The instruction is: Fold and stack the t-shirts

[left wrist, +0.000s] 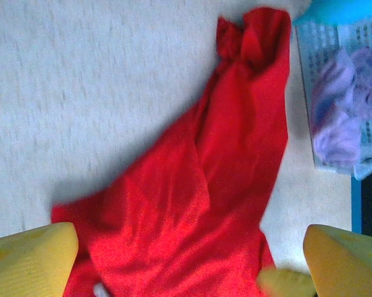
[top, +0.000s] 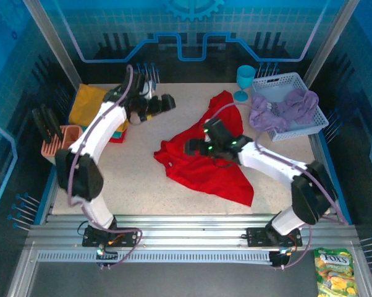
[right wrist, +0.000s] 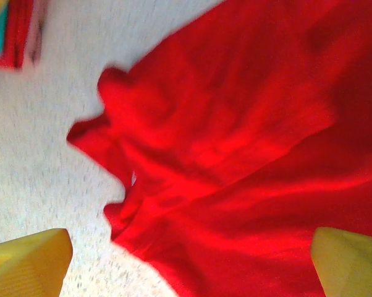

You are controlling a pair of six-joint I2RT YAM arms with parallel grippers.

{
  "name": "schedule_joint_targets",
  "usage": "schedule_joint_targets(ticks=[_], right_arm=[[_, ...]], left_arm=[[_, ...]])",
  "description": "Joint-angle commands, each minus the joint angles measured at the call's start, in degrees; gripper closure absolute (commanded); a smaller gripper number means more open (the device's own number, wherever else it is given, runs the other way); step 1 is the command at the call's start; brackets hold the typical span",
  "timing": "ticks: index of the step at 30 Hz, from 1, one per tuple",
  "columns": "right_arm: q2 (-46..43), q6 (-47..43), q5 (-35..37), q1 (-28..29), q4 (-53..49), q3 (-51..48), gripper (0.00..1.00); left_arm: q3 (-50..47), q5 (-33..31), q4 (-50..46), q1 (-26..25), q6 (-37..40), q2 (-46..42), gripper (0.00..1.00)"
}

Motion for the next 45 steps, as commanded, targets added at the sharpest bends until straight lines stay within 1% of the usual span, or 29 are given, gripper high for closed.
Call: schedule_joint_targets(ticks=[1,2,4,6,7,10,11,14,16,18,20,22,24,26,28,31,33,34,37,38,39,40,42,45], right_arm=[[-2.05,-5.25,-2.24,-7.42,-3.71,-1.84,0.00],[-1.09,-6.55,-3.21,-9.64,-5.02,-0.94,0.00],[1.26,-8.44,-2.84,-12.71,-8.02,1.48,0.00],[2.80,-9.37,-4.31,-15.43,-7.74,2.24,0.00],[3.27,-9.38,-4.72,-16.54,-6.66,1.85,0.01],[6.48,-9.07,-7.06,-20.24,-4.76,2.25,0.03],[8.33,-9.40,-7.16,-20.88,-5.09,3.39,0.03],[13.21,-10.08,-6.19,-21.46,-6.29,7.19,0.07],[16.63,-9.64,-5.87,-21.82,-7.24,9.60,0.11],[18.90,-8.72,-3.43,-22.22,-7.26,10.68,0.12],[21.58,-7.32,-4.37,-23.14,-7.02,12.14,0.14],[25.08,-7.14,-4.36,-23.48,-9.81,15.82,0.14],[27.18,-7.27,-2.08,-23.48,-11.74,17.86,0.14],[27.32,-7.09,-1.23,-23.75,-12.35,17.65,0.14],[25.74,-6.99,0.54,-23.77,-11.31,15.33,0.14],[26.10,-7.08,-0.72,-24.44,-10.24,14.24,0.24],[27.40,-7.48,-1.58,-24.66,-10.57,14.75,0.40],[27.37,-7.25,-1.96,-24.59,-9.77,14.33,0.48],[26.83,-6.18,-3.04,-24.59,-7.81,12.78,0.78],[26.12,-5.68,-3.51,-24.58,-7.13,11.88,0.89],[24.57,-4.81,-4.23,-24.44,-6.00,10.15,0.98],[22.68,-4.04,-4.30,-24.21,-4.74,8.30,1.00],[16.70,-1.24,-3.88,-23.21,-1.82,2.71,1.00],[9.39,4.18,-4.47,-19.74,1.08,-4.45,1.00]], left_arm=[[-14.53,0.40,2.69,-4.28,-6.89,-4.67,0.06],[-19.04,-0.45,4.26,-5.77,-8.70,-7.23,0.08],[-26.72,-1.84,7.10,-7.98,-13.43,-11.41,0.11],[-33.83,-1.28,11.05,-9.71,-18.08,-14.84,0.20],[-36.21,-2.02,11.99,-10.93,-19.41,-15.88,0.23],[-41.90,-5.56,15.95,-14.87,-22.01,-17.43,0.23],[-43.37,-5.66,18.27,-15.73,-22.92,-16.77,0.23],[-45.05,-6.89,24.47,-17.52,-24.65,-13.34,0.25],[-44.11,-8.71,25.92,-18.61,-24.35,-10.37,0.27],[-42.79,-9.44,26.57,-19.55,-24.63,-7.35,0.31],[-43.47,-10.20,29.57,-20.54,-26.56,-5.48,0.34],[-44.14,-10.72,31.72,-21.01,-28.06,-3.65,0.37],[-45.05,-11.51,33.75,-21.11,-29.03,-1.59,0.44],[-46.29,-12.08,36.70,-21.00,-30.35,-0.54,0.55],[-45.88,-12.55,37.47,-21.05,-30.36,0.37,0.60],[-44.41,-12.78,36.38,-20.48,-29.35,1.30,0.79],[-42.29,-11.13,33.02,-18.78,-26.55,0.96,0.99],[-40.93,-10.71,30.14,-17.76,-24.75,0.46,1.00],[-37.02,-10.72,21.60,-13.46,-17.91,-3.40,1.00],[-35.26,-11.13,18.23,-11.56,-15.32,-4.78,1.00],[-33.72,-10.78,15.54,-9.31,-12.97,-5.76,1.00],[-32.22,-9.84,13.58,-7.13,-11.02,-6.18,1.00],[-28.16,-8.82,9.75,-2.68,-5.87,-5.47,1.00],[-18.75,-8.32,2.50,1.54,1.81,-0.07,1.00]])
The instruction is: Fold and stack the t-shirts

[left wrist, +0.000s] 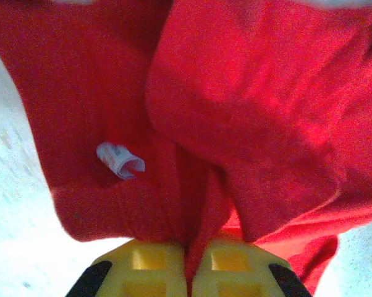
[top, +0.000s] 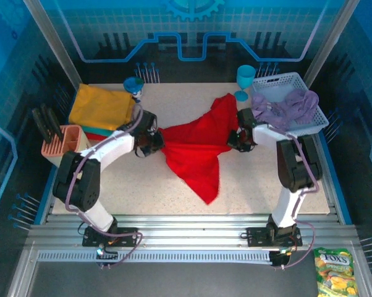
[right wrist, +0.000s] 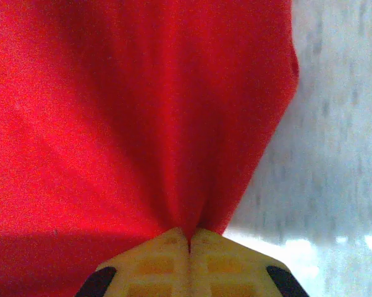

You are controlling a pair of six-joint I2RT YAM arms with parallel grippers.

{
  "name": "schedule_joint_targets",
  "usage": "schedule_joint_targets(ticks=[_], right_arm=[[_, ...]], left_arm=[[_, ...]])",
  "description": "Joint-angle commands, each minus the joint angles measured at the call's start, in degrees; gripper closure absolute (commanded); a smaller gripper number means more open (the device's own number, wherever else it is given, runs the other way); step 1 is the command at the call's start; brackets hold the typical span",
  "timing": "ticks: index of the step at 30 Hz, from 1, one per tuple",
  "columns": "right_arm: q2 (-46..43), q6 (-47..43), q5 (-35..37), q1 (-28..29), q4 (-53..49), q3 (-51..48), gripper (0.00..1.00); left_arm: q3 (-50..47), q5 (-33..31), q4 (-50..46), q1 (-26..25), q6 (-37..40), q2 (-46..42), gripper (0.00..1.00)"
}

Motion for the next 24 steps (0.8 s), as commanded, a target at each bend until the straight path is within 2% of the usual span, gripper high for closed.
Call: schedule_joint_targets(ticks=[1,3,5,6,7,8,9,11,13,14,16,19,22,24], right_arm=[[-8.42,7.75,0.03,4.96,3.20,-6.87,1.00],[-11.43,13.04,1.12,10.13,5.21,-11.00,1.00],[-13.63,18.52,2.68,15.09,7.74,-15.44,1.00],[-14.50,20.30,3.46,16.87,8.77,-16.87,0.96],[-15.83,22.59,5.68,20.01,9.53,-18.22,0.86],[-16.62,23.19,7.26,21.85,8.82,-18.40,0.66],[-17.05,23.18,8.14,22.63,7.47,-17.97,0.50],[-18.46,19.96,7.73,22.33,4.64,-16.61,0.35],[-21.43,15.97,10.63,21.85,-1.35,-14.18,0.16],[-23.06,13.36,12.01,21.38,-3.56,-13.04,0.07],[-25.60,9.05,12.98,19.05,-7.07,-10.14,0.01],[-26.21,3.63,13.72,14.80,-9.64,-6.72,0.00],[-22.76,0.12,11.71,10.16,-10.75,-3.52,0.04],[-20.81,-2.06,12.04,8.84,-9.54,-2.75,0.05]], left_arm=[[9.03,0.81,-11.56,4.42,12.27,4.58,1.00],[13.62,4.60,-11.82,7.58,14.24,9.17,1.00],[18.23,4.49,-13.64,9.40,16.22,12.82,1.00],[20.30,3.70,-14.52,10.05,17.16,14.59,1.00],[22.78,3.00,-16.26,10.67,17.80,16.58,1.00],[24.94,2.51,-17.83,11.20,18.10,18.47,0.97],[26.64,2.39,-18.97,11.37,18.19,19.81,0.89],[28.41,2.12,-20.40,11.38,18.06,20.75,0.73],[27.69,0.98,-20.81,11.21,17.69,19.10,0.47],[27.43,0.23,-21.99,11.12,17.55,17.73,0.39],[25.31,0.82,-23.45,10.56,17.21,13.89,0.35],[15.91,4.49,-20.31,8.52,13.78,5.59,0.33],[6.08,5.42,-16.68,3.89,10.14,0.01,0.32],[-1.03,8.20,-11.75,1.73,6.27,-2.09,0.32]])
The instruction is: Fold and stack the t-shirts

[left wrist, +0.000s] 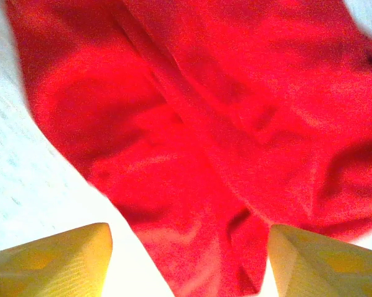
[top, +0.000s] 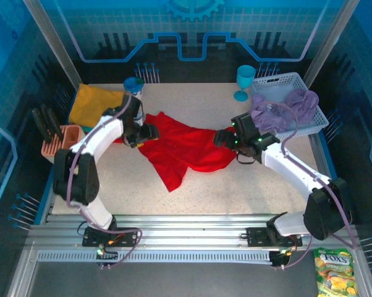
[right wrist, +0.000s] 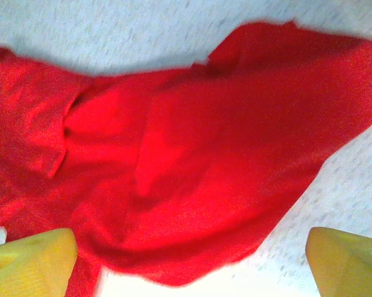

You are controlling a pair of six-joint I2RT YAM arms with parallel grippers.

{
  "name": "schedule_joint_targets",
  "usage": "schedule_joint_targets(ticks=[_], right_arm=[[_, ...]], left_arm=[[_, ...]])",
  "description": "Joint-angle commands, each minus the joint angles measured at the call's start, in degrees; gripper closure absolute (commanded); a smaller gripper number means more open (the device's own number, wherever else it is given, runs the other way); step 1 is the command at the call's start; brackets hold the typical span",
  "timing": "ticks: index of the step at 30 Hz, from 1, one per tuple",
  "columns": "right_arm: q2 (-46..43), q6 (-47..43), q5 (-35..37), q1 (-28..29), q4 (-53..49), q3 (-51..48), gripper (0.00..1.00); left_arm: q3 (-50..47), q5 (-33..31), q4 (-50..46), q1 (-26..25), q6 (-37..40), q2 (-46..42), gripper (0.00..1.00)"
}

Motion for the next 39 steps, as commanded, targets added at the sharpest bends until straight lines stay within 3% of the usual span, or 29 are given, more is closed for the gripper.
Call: schedule_joint_targets(ticks=[1,5,10,15,20,23,28,31,32,39], right_arm=[[4.46,-7.31,1.32,-1.77,-3.07,1.65,0.05],[10.23,-6.20,0.39,-4.57,-5.36,4.40,0.03],[6.33,-3.38,-2.02,-5.36,-0.60,-3.65,0.03],[3.90,-2.63,-4.91,-5.77,0.37,-7.66,0.03],[2.56,-2.23,-5.29,-6.04,0.47,-10.28,0.03],[1.50,-1.94,-5.47,-6.51,1.04,-11.13,0.03],[2.89,-1.90,-6.23,-8.37,2.21,-10.94,0.03],[4.22,-1.40,-8.06,-10.28,4.86,-11.39,0.03],[4.59,-1.11,-8.65,-10.67,6.37,-11.53,0.03],[13.95,0.20,-12.83,-10.60,14.93,-9.03,0.04]], left_arm=[[-10.60,5.29,7.45,-3.94,-7.97,-2.34,0.32],[-19.13,5.71,13.80,-9.10,-13.29,-2.60,0.35],[-23.09,3.70,15.55,-17.15,-19.06,-5.24,0.37],[-26.49,-0.87,15.39,-18.27,-21.86,-5.31,0.39],[-30.14,5.25,24.24,-20.03,-29.03,-3.87,0.51],[-31.10,3.04,24.26,-22.91,-31.17,-3.86,0.54],[-31.39,1.23,28.15,-23.03,-32.90,-1.95,0.76],[-29.03,0.38,26.18,-21.67,-31.34,-2.69,0.98],[-27.97,0.45,24.54,-20.88,-30.44,-4.11,1.00],[-16.86,-3.98,1.35,-14.44,-18.63,-19.94,1.00]])
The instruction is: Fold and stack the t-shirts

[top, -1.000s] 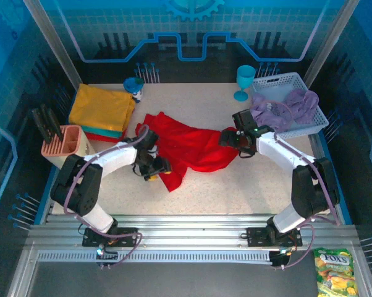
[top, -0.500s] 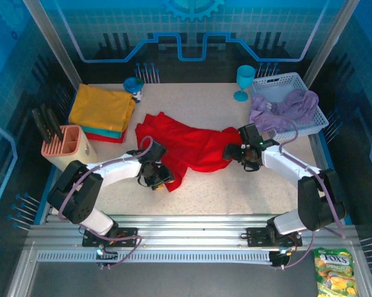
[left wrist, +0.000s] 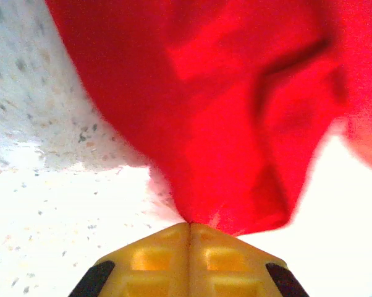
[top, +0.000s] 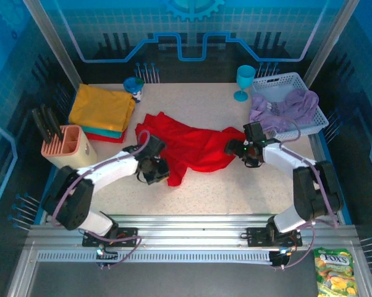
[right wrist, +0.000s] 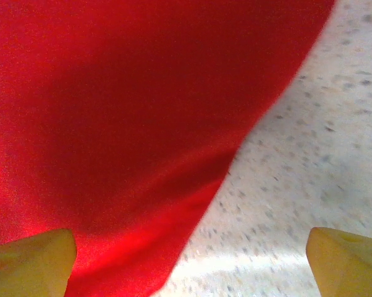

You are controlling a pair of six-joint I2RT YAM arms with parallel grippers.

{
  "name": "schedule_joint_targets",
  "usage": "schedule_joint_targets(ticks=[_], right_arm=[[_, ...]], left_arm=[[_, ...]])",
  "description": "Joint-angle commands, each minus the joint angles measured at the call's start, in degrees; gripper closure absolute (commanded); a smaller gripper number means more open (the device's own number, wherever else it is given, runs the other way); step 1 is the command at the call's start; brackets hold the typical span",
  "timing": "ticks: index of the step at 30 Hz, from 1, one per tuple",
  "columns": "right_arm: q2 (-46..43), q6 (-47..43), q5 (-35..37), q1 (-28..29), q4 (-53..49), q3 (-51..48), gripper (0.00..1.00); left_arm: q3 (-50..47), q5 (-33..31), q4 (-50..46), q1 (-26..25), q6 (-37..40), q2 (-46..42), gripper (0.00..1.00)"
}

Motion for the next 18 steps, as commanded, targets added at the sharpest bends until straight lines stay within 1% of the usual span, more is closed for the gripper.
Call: schedule_joint_targets(ticks=[1,3,4,6,8,9,10,11,13,14,16,18], right_arm=[[5.58,2.01,-3.38,-0.53,5.56,2.75,0.06],[8.23,2.51,-3.85,-0.52,6.55,4.24,0.08],[9.02,2.45,-3.97,-0.53,6.75,4.92,0.14],[9.03,2.86,-3.87,-0.51,8.00,4.97,0.28],[7.82,2.69,-4.31,-0.75,5.82,6.06,0.64],[6.74,2.26,-3.80,-0.65,4.00,6.79,0.73],[5.36,1.79,-3.41,-0.60,2.18,7.49,0.84],[3.60,1.10,-2.79,-0.68,-0.84,8.42,0.91],[0.13,-0.25,-0.82,-0.74,-7.52,10.85,0.98],[-1.90,-0.37,-0.68,-0.92,-10.24,11.80,1.00],[-5.43,-0.04,-2.14,-2.16,-12.38,13.21,1.00],[-6.95,0.00,-3.76,-3.24,-14.19,16.19,1.00]], left_arm=[[6.87,-0.88,-12.72,4.46,7.75,-9.72,1.00],[8.76,-0.48,-16.47,7.71,9.86,-13.27,1.00],[8.75,1.63,-16.76,9.22,10.34,-14.44,1.00],[8.25,5.84,-16.64,10.94,10.56,-15.28,1.00],[8.29,7.51,-17.54,11.25,11.22,-15.73,1.00],[8.36,7.51,-18.09,11.44,11.53,-16.07,1.00],[8.78,7.44,-18.86,11.68,12.15,-16.57,1.00],[9.72,7.22,-20.00,12.09,13.24,-17.02,1.00],[12.48,4.68,-22.99,13.12,15.65,-17.63,1.00],[14.20,2.77,-24.99,13.93,17.27,-17.78,1.00],[17.26,0.62,-27.95,16.03,20.10,-17.73,1.00],[19.56,0.81,-29.62,18.49,22.12,-17.67,1.00]])
